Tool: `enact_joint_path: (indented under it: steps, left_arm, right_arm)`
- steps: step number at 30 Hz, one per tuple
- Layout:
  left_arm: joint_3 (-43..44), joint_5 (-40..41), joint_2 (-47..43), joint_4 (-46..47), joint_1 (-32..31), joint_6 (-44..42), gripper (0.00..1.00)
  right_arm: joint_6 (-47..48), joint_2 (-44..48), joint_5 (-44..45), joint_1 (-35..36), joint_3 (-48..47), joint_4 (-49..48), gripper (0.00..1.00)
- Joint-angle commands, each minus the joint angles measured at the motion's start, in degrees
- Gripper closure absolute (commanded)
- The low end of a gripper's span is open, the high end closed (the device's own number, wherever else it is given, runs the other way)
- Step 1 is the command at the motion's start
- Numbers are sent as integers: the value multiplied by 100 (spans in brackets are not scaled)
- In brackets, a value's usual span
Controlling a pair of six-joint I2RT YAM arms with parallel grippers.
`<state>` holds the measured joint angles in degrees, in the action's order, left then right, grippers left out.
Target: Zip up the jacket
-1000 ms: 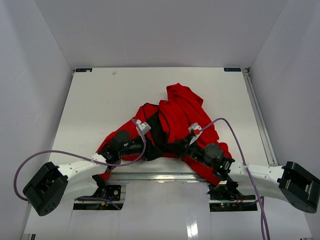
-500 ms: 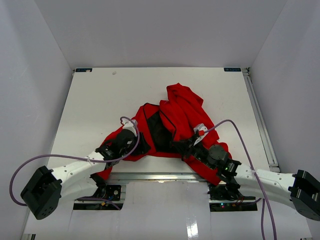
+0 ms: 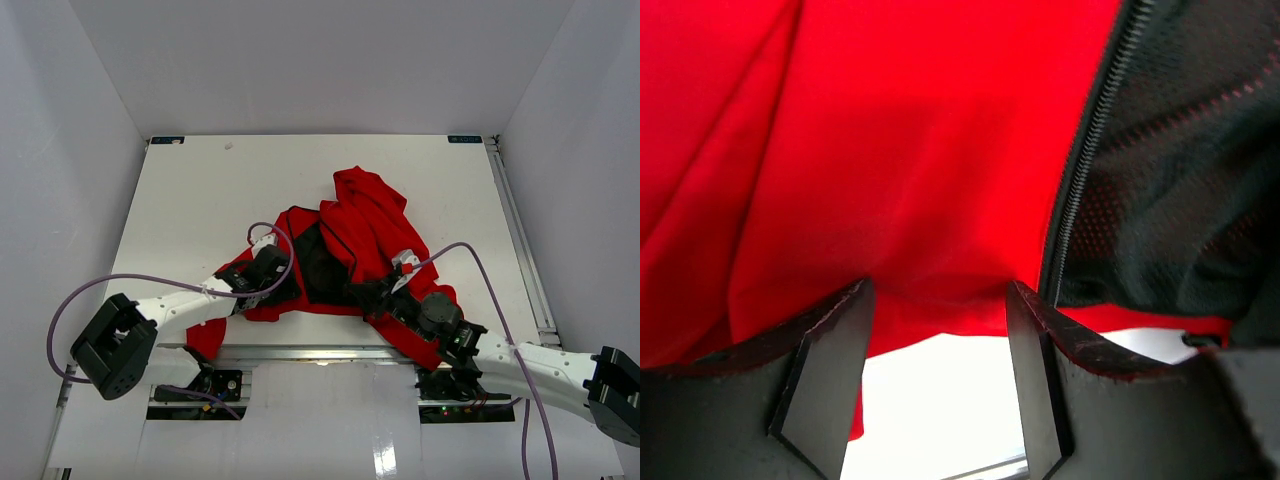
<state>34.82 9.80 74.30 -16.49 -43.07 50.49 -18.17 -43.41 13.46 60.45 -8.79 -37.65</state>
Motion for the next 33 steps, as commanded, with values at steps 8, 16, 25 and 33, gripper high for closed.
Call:
enact_joint_path:
  steps: [8, 16, 25, 33]
  left_arm:
    - [131, 1262, -148, -1114, 9, 716, 68]
    - [430, 605, -875, -1121, -3, 317, 49]
    - [1791, 1368, -114, -3200, -8, 1792, 60]
    - [2752, 650, 1234, -3882, -352, 2145, 63]
  right_arm:
    - [134, 494, 359, 16, 87, 65, 92]
    - [109, 590, 383, 16, 96, 143, 92]
    - [86, 946, 643, 11, 265, 206, 92]
    - [88, 1119, 724, 17, 298, 325, 92]
